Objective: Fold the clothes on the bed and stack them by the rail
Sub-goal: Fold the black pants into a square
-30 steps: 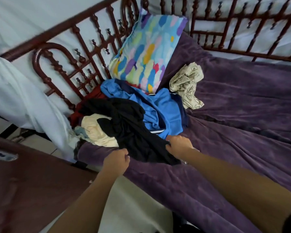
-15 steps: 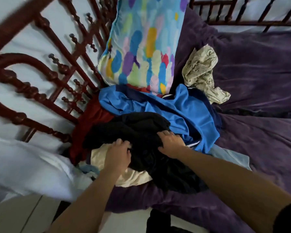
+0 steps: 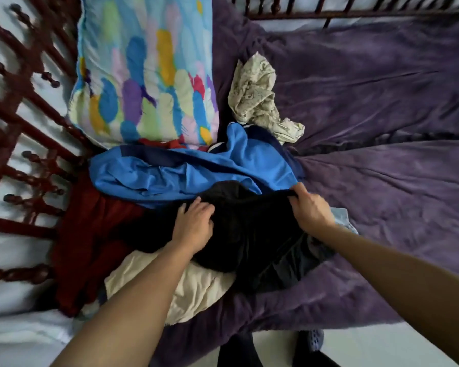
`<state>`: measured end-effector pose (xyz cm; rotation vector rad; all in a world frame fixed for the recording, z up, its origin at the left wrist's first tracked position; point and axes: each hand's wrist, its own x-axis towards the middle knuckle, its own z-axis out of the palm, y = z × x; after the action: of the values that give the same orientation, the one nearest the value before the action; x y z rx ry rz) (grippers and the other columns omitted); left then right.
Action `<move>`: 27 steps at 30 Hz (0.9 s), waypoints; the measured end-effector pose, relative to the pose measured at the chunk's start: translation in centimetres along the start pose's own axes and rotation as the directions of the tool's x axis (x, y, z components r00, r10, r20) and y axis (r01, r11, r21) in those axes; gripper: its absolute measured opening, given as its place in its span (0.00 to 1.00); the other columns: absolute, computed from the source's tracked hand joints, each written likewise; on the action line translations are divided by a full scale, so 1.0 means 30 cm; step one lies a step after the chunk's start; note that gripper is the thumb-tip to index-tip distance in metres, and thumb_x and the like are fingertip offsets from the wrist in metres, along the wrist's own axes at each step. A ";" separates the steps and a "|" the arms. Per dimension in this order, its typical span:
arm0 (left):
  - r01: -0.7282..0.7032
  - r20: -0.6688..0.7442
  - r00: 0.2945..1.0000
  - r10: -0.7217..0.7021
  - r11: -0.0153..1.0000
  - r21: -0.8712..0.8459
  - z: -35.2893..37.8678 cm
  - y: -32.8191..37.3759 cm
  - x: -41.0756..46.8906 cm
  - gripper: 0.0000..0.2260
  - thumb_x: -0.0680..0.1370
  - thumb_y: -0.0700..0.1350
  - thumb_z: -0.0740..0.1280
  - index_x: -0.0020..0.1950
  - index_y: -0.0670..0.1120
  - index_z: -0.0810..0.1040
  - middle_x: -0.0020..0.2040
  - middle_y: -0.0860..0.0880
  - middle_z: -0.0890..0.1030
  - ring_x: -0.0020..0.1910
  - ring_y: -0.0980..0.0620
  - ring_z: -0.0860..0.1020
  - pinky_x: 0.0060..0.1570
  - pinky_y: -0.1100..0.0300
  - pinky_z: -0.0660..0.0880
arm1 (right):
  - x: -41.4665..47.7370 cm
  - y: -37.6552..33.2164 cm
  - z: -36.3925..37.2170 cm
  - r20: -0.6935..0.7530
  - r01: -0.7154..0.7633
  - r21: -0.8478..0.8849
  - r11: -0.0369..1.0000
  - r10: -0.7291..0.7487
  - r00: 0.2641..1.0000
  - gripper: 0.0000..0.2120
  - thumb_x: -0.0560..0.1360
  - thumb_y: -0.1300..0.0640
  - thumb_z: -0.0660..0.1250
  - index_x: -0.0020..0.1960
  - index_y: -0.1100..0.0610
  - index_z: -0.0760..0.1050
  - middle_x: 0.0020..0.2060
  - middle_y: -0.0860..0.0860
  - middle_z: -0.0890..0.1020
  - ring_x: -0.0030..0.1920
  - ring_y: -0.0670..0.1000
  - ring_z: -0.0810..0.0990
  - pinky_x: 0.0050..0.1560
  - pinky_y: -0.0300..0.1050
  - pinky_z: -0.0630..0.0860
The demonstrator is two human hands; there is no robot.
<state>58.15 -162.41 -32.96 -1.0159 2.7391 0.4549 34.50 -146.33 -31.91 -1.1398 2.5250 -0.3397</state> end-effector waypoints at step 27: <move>-0.060 -0.177 0.868 -0.464 0.257 -0.964 -0.354 1.649 0.206 0.04 0.78 0.38 0.56 0.49 0.44 0.69 0.42 0.50 0.72 0.42 0.50 0.69 0.42 0.58 0.67 | -0.364 0.965 -1.104 -0.572 0.241 0.353 0.904 0.004 0.820 0.04 0.77 0.56 0.60 0.51 0.50 0.71 0.36 0.49 0.80 0.38 0.52 0.77 0.39 0.47 0.71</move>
<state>20.19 -134.25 -13.86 -1.8806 2.3392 2.3047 8.21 -116.87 -9.64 -1.1449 2.6431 -1.3605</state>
